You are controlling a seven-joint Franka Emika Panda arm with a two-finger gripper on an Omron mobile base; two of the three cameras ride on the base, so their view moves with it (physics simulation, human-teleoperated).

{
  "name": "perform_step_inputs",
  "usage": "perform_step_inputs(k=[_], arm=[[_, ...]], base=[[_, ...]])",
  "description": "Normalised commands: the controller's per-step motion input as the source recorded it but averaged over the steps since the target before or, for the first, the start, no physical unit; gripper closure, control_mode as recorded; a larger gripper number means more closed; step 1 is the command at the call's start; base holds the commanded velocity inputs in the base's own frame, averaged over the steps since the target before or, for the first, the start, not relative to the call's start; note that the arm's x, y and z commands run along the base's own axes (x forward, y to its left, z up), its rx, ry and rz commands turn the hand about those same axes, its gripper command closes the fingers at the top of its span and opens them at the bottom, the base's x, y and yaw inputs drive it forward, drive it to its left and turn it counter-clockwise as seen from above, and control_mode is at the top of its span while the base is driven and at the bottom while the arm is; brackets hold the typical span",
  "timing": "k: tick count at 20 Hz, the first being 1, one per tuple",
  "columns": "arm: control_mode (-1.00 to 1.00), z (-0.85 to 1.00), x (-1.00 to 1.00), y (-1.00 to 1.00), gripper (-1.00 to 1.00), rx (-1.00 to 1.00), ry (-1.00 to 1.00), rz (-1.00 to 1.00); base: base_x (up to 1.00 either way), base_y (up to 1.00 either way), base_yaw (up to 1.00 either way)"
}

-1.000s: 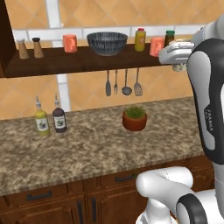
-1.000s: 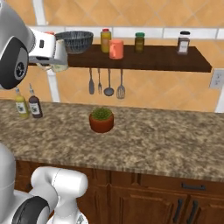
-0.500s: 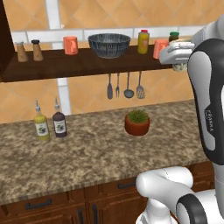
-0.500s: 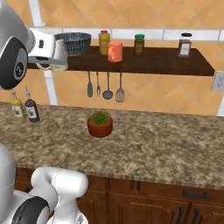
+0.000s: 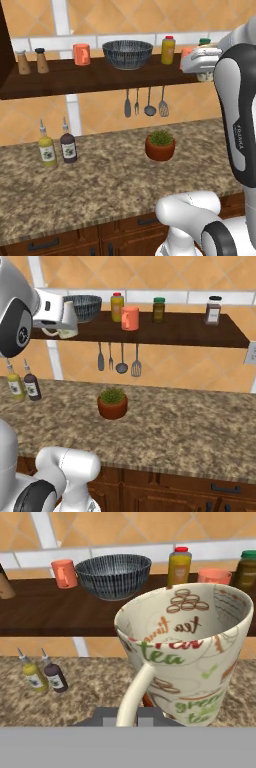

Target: Gather all objects into one cabinet and sort the glasses and bowls to opposite sides.

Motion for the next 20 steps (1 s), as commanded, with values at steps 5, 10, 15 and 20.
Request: perform_step_inputs(k=[5,10,15,20], arm=[[-1.00,0.00,0.10,0.00,1.00,-0.06,0.00,0.04],[-1.00,0.00,0.31,-0.15,1.00,-0.07,0.00,0.06],[-1.00,0.00,0.49,0.01,1.00,0.00,0.00,0.00],[-1.00,0.01,0.28,0.47,1.00,0.06,0.00,0.00]], base=[[0.00,0.00,0.00],[0.00,0.00,0.00],[0.00,0.00,0.00],[0.00,0.00,0.00]])
